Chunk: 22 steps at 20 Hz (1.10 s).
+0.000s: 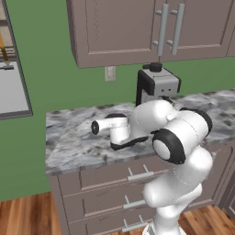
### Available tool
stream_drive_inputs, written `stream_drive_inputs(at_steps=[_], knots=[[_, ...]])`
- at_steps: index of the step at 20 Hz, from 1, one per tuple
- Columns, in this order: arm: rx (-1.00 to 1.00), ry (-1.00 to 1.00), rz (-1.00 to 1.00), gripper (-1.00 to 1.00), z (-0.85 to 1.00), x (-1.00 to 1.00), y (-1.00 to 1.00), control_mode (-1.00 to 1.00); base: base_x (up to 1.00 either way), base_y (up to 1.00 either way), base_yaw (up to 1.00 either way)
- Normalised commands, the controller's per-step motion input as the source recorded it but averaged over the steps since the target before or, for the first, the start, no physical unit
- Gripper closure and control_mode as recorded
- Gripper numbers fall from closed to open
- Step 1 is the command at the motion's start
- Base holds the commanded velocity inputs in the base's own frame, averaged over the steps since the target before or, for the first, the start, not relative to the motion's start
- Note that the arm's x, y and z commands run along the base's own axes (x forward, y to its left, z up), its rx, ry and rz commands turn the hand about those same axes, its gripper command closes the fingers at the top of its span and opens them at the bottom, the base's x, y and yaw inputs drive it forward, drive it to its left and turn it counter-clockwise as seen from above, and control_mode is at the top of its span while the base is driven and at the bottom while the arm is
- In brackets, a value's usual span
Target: Take a sugar cube from the saucer and place it inside the coffee. Then, grab milk from the fridge and place it next to the coffee on the counter to sweeten the coffee.
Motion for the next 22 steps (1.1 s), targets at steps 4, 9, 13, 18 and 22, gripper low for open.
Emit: stream_drive_inputs(at_steps=[4,9,13,18,22], knots=[[0.02,-0.21,-0.03,-1.0,0.04,-1.0,0.0,-1.0,0.0,0.0,0.0],[0.0,-0.5,0.0,-1.0,0.0,-1.0,0.0,-1.0,0.0,0.0,0.0],[0.0,-0.65,0.0,-1.0,0.28,-1.0,0.0,-1.0,0.0,0.0,0.0],[-0.11,-0.83,0.0,-1.0,0.75,-1.0,0.02,-1.0,0.0,0.0,0.0],[-0.16,-0.84,0.0,-1.0,0.98,-1.0,0.03,-1.0,0.0,0.0,0.0]])
